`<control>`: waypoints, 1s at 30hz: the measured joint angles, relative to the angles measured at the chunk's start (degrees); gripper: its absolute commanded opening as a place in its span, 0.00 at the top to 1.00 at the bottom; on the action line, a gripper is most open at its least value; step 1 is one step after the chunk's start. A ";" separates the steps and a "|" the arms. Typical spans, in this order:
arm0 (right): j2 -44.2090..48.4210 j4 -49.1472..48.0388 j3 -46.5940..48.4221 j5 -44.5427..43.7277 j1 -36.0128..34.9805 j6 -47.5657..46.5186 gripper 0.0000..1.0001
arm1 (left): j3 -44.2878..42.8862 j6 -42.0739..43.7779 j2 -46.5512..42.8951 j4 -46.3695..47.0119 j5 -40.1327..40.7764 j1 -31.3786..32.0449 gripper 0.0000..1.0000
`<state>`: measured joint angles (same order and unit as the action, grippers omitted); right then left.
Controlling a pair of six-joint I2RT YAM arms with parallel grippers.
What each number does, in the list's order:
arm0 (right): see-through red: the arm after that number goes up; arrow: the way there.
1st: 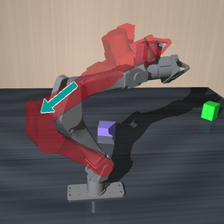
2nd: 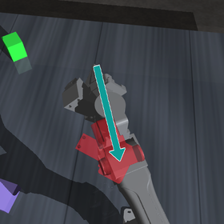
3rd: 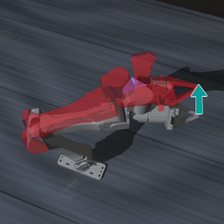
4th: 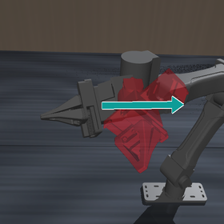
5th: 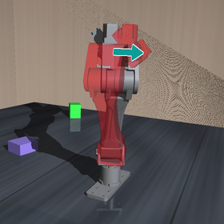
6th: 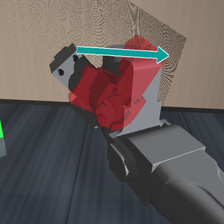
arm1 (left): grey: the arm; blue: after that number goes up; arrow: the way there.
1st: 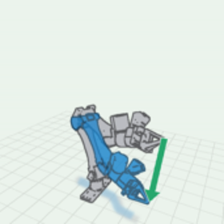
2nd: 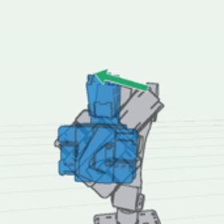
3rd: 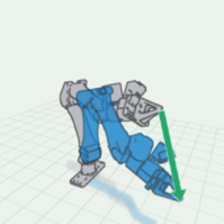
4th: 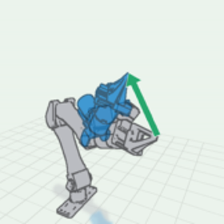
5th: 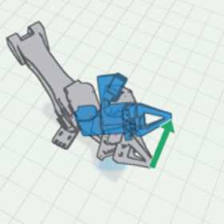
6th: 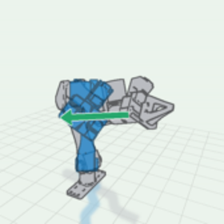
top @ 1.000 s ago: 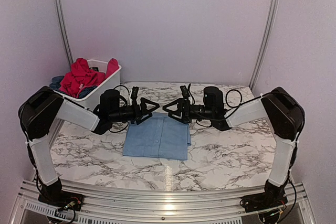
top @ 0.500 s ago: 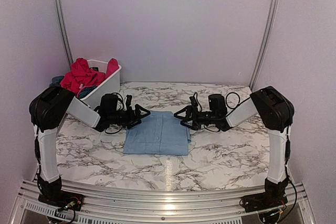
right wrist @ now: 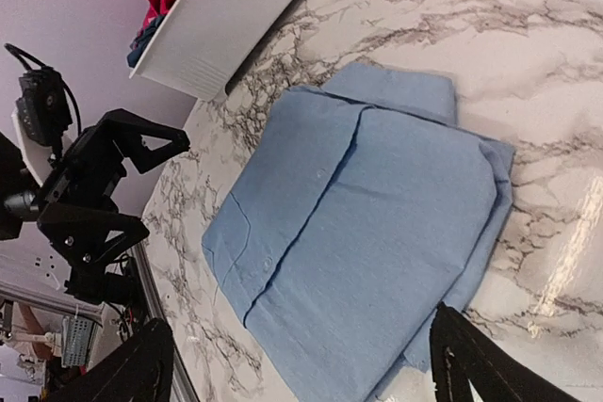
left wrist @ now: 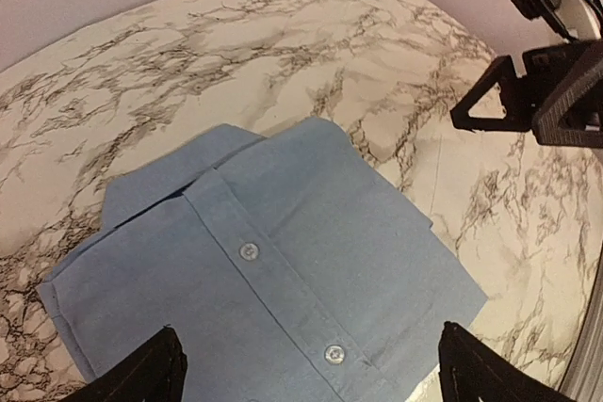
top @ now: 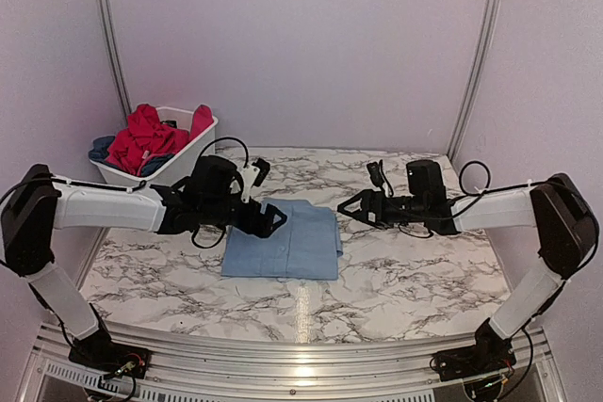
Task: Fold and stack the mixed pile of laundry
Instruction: Smooth out the square-folded shirt at the center of the board, then pick up the square-folded shirt from the center of the board.
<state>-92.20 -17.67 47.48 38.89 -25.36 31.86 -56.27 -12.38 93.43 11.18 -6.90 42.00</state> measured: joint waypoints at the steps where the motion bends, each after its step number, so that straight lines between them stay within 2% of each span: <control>1: 0.61 1.07 -1.75 -0.31 0.00 -0.20 0.13 | -0.74 2.69 0.76 -2.14 2.16 3.04 0.12; 5: 4.50 4.81 -8.50 -1.11 0.00 0.07 0.14 | -0.57 10.88 2.36 -7.30 8.22 11.65 0.28; 8: 7.93 5.27 -11.80 -1.16 0.00 1.05 0.14 | -0.39 17.07 3.28 -7.78 12.37 15.98 0.40; 12: 8.59 3.80 -14.14 -1.53 0.00 2.69 0.15 | -1.29 24.35 7.06 -7.17 16.00 20.20 0.46; 17: 5.88 0.44 -16.83 -0.96 0.00 6.10 0.14 | -5.70 30.62 13.55 -6.73 16.48 22.69 0.54; 24: 2.82 -5.38 -17.75 0.70 0.37 10.62 0.11 | -10.40 36.72 19.12 -6.29 14.88 24.92 0.60; 30: 0.13 -9.79 -20.02 2.82 1.49 13.79 0.10 | -13.11 39.71 24.06 -6.14 14.91 25.24 0.77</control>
<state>-92.07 -27.46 27.46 41.71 -23.88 45.65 -69.38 27.33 117.49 5.04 8.01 67.24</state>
